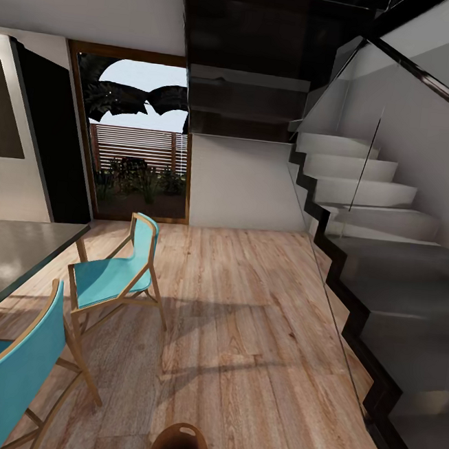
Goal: Put the three can of soda from the living room inside the tash can in the kitchen.
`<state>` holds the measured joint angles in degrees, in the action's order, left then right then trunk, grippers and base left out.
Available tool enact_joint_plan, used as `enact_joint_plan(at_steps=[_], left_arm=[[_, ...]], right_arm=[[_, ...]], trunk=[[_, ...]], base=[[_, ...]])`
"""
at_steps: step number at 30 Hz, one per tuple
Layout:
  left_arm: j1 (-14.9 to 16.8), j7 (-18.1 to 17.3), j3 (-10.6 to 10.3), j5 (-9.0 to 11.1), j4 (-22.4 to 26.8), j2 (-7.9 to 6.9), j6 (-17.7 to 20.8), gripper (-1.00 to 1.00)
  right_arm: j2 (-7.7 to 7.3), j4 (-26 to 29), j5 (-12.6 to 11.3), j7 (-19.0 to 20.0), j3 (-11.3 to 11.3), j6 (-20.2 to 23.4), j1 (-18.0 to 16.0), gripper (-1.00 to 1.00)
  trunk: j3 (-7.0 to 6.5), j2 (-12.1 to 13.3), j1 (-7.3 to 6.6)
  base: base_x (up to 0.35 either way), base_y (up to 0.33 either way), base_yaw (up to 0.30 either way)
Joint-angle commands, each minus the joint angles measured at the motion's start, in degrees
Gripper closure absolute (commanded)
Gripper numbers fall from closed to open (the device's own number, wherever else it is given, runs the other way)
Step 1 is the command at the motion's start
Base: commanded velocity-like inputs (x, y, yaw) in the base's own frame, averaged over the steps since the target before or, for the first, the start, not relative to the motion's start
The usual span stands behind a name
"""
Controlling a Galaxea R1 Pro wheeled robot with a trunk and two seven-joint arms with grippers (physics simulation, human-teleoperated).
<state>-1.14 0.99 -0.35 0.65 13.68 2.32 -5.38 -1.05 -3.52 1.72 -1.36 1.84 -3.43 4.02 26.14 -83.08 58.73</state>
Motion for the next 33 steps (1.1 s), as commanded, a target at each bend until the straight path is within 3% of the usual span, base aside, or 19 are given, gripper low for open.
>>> enact_joint_plan(at_steps=[1, 33], left_arm=[[0.0, 0.0, 0.0, 0.0, 0.0, 0.00, 0.0, -1.00], [0.0, 0.0, 0.0, 0.0, 0.0, 0.00, 0.0, -1.00]], right_arm=[[0.00, 0.0, 0.0, 0.0, 0.0, 0.0, 0.0, -1.00], [0.00, 0.0, 0.0, 0.0, 0.0, 0.0, 0.0, -1.00]], trunk=[[0.00, 0.0, 0.00], [0.00, 0.0, 0.00]], base=[[0.000, 0.000, 0.000], [0.000, 0.000, 0.000]])
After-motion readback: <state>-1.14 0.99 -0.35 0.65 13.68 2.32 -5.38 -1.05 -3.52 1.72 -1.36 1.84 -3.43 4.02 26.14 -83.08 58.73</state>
